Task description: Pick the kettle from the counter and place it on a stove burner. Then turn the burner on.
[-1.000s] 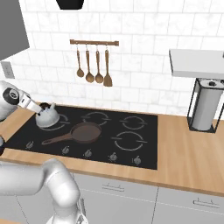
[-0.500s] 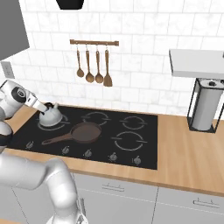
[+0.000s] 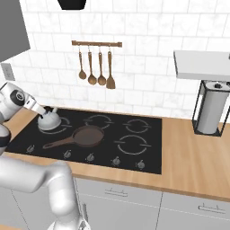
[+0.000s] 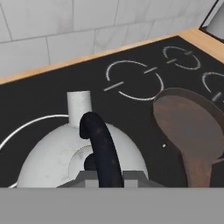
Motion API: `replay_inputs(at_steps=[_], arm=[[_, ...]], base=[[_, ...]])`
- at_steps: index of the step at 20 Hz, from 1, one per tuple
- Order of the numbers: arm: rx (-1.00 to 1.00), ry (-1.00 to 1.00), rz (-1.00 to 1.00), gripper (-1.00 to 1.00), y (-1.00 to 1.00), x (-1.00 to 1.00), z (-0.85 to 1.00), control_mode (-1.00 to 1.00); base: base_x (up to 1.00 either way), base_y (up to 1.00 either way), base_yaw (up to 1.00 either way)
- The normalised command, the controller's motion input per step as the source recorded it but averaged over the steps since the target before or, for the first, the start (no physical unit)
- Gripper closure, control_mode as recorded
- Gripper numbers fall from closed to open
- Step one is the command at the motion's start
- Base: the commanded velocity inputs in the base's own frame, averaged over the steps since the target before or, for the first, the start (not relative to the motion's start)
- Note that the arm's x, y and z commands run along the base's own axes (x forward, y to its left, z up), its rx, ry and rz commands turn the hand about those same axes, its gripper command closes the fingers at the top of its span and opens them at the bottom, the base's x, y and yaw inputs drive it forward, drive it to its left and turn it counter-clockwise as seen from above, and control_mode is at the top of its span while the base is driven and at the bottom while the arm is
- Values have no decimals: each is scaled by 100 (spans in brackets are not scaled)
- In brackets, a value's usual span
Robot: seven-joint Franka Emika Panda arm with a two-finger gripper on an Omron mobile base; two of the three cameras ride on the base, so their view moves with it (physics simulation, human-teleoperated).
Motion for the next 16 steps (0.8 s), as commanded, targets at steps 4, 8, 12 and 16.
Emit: replay_inputs(at_steps=[4, 8, 12, 16], arm=[[0, 0, 0, 100, 15, 30, -16, -100], [0, 0, 0, 100, 12, 34, -24, -100], [0, 0, 0, -100, 9, 21, -23, -100], [0, 0, 0, -100, 1, 15, -4, -100]], base=[[0, 0, 0], [0, 0, 0], [0, 0, 0], [0, 0, 0]])
